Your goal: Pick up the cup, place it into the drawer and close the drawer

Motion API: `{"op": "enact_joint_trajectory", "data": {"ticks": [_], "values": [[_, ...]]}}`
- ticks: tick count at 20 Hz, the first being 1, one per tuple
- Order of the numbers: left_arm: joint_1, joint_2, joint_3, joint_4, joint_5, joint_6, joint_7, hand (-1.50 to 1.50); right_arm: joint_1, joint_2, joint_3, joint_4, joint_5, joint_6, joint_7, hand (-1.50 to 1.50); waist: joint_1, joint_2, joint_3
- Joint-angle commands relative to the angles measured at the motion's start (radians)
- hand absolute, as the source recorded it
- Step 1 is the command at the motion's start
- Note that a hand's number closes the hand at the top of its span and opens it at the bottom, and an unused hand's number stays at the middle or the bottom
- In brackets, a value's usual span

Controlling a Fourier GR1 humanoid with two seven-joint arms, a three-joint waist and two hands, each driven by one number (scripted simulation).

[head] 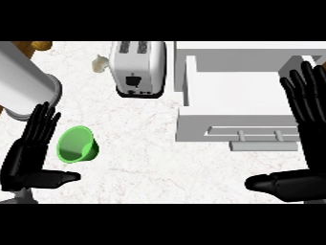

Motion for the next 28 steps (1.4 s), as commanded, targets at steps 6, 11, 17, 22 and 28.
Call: {"op": "enact_joint_trajectory", "data": {"ticks": [6, 11, 17, 22, 28], "values": [[-0.01, -0.001, 0.001, 0.163, -0.054, -0.006, -0.127, -1.5, 0.012, 0.017, 0.034, -0.039, 0.035, -0.015, 0.018, -1.5, 0.001, -0.001, 0.0], [-0.122, 0.055, 0.041, 0.367, -0.043, -0.051, -0.187, -1.5, 0.016, -0.012, -0.022, -0.059, -0.035, 0.018, 0.035, -1.5, -0.001, 0.0, 0.0], [-0.085, 0.048, 0.042, 0.484, -0.085, -0.054, -0.361, -1.5, -0.017, -0.034, -0.064, -0.026, -0.07, 0.033, 0.04, -1.5, 0.0, 0.0, 0.0], [-0.217, 0.048, 0.058, 0.674, -0.114, 0.001, -0.412, -1.5, -0.016, -0.001, 0.001, -0.014, -0.012, 0.019, 0.018, -1.5, -0.004, 0.001, 0.0], [-0.238, 0.092, 0.06, 0.756, -0.113, -0.051, -0.459, -1.5, 0.02, -0.005, 0.016, -0.146, -0.029, 0.008, 0.118, -1.5, -0.004, 0.0, 0.0]]}}
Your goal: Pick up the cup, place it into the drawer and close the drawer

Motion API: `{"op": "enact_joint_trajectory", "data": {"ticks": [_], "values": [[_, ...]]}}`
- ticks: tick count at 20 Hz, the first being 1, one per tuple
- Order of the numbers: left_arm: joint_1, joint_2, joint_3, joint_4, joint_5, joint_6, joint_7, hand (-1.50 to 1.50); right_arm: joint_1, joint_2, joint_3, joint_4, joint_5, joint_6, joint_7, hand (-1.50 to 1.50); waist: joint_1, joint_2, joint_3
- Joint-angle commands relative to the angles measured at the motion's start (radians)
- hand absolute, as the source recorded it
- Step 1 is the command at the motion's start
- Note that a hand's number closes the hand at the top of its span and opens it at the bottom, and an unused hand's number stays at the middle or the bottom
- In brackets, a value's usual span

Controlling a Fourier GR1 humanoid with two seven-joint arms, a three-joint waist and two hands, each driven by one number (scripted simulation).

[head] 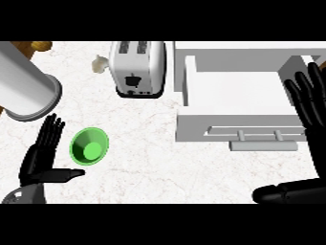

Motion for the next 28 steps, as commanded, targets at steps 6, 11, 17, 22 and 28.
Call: {"op": "enact_joint_trajectory", "data": {"ticks": [6, 11, 17, 22, 28], "values": [[-0.124, 0.015, -0.012, 0.31, -0.057, 0.001, -0.192, -1.5, -0.001, 0.003, -0.008, 0.0, -0.005, 0.004, -0.001, -1.5, -0.003, 0.002, -0.003], [-0.15, 0.038, -0.004, 0.324, -0.021, -0.066, -0.171, -1.5, 0.038, 0.016, 0.007, -0.017, -0.011, 0.014, -0.018, -1.5, -0.003, 0.002, -0.003], [-0.185, -0.012, -0.003, 0.365, -0.001, -0.052, -0.164, -1.5, 0.051, 0.028, -0.005, 0.074, 0.012, 0.029, -0.123, -1.5, -0.003, 0.003, -0.003], [-0.223, 0.014, 0.0, 0.424, 0.012, -0.13, -0.162, -1.5, -0.033, 0.007, -0.016, 0.051, -0.015, 0.005, -0.005, -1.5, -0.003, 0.003, -0.003], [-0.227, 0.002, -0.006, 0.442, 0.033, -0.231, -0.187, -1.5, 0.022, 0.019, 0.017, 0.021, -0.002, 0.019, -0.024, -1.5, -0.009, 0.005, -0.004]]}}
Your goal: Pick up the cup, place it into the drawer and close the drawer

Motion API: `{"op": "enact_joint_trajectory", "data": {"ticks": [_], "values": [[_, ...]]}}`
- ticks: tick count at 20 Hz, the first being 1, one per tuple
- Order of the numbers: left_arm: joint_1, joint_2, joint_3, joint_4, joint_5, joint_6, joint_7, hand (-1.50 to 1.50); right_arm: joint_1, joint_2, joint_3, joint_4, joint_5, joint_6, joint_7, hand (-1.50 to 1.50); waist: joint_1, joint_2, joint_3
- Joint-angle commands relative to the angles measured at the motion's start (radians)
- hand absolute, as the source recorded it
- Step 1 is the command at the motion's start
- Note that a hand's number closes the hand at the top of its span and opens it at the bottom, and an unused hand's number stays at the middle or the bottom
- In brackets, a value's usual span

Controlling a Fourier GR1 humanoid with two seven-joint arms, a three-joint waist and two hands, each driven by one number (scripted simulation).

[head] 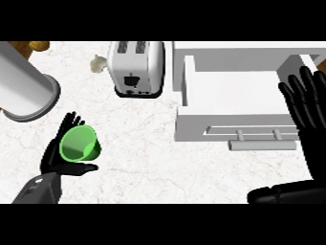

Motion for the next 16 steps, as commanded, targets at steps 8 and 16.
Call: {"op": "enact_joint_trajectory", "data": {"ticks": [8, 16], "values": [[-0.002, -0.026, -0.02, -0.025, 0.018, -0.142, -0.142, 1.5, -0.017, -0.038, -0.061, -0.01, -0.053, 0.02, 0.024, -1.5, -0.002, 0.001, 0.0], [0.063, -0.09, 0.041, -0.037, 0.053, 0.097, -0.267, 1.5, -0.022, -0.009, 0.002, -0.022, 0.012, -0.012, 0.038, -1.5, 0.005, 0.0, 0.0]]}}
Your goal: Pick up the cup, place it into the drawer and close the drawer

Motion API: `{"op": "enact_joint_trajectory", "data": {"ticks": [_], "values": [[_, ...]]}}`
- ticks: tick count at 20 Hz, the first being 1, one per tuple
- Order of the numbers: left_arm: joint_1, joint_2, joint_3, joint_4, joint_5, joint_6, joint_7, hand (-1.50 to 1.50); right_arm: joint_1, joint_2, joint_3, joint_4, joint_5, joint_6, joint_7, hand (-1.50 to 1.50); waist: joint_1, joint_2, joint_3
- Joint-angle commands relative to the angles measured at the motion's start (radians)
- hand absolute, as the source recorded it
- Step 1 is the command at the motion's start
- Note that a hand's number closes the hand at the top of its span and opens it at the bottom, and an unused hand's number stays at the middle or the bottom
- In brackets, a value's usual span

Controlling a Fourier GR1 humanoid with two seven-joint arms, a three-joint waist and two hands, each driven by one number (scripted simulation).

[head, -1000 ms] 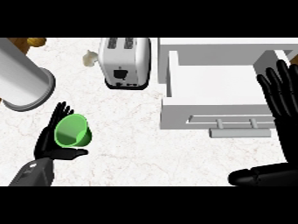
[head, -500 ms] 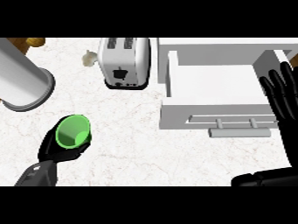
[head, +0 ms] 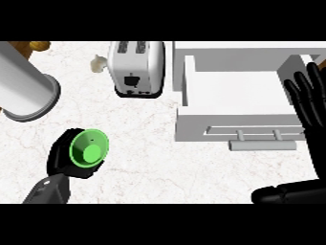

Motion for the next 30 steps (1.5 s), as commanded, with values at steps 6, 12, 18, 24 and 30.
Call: {"op": "enact_joint_trajectory", "data": {"ticks": [6, 12, 18, 24, 30], "values": [[0.041, -0.051, 0.027, -0.126, 0.043, 0.074, -0.142, 1.5, -0.021, -0.004, -0.02, 0.07, 0.004, 0.012, -0.051, -1.5, 0.012, -0.003, 0.002], [0.035, -0.104, -0.042, -0.359, 0.06, 0.068, -0.014, 1.5, 0.035, -0.022, -0.041, 0.05, -0.018, 0.041, -0.058, -1.5, 0.015, -0.007, 0.003], [0.084, -0.117, -0.139, -0.624, 0.073, 0.066, 0.204, 1.5, -0.023, -0.004, -0.007, 0.036, 0.023, -0.009, -0.001, -1.5, 0.018, -0.007, 0.002], [0.047, -0.168, -0.236, -0.923, 0.153, 0.216, 0.486, 1.5, -0.018, -0.003, -0.024, 0.065, 0.017, 0.0, -0.037, -1.5, 0.014, -0.007, 0.002], [-0.101, -0.17, -0.287, -1.039, 0.164, 0.393, 0.669, 1.5, 0.02, -0.022, -0.059, 0.07, -0.022, 0.039, -0.07, -1.5, 0.004, -0.004, 0.003]]}}
